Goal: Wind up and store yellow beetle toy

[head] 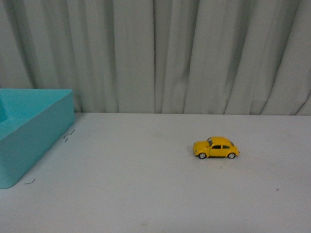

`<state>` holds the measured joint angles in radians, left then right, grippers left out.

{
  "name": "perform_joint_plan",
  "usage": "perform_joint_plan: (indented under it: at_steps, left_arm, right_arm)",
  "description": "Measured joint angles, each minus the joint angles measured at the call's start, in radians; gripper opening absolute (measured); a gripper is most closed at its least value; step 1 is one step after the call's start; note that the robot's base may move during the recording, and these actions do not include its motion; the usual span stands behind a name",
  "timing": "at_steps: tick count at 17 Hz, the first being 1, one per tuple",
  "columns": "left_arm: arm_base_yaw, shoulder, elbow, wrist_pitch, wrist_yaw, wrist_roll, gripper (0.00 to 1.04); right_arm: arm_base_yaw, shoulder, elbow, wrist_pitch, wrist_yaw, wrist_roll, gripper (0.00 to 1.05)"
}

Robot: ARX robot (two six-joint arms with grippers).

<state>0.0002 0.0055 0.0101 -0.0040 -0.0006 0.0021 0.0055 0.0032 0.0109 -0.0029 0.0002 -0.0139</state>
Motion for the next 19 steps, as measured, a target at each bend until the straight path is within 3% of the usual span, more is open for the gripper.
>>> perform_joint_plan:
  at_steps: [19]
  left_arm:
    - [0.000,0.000,0.000,0.001,0.000,-0.001,0.98]
  right_arm:
    - [0.000,0.000,0.000,0.000,0.000,0.004,0.98]
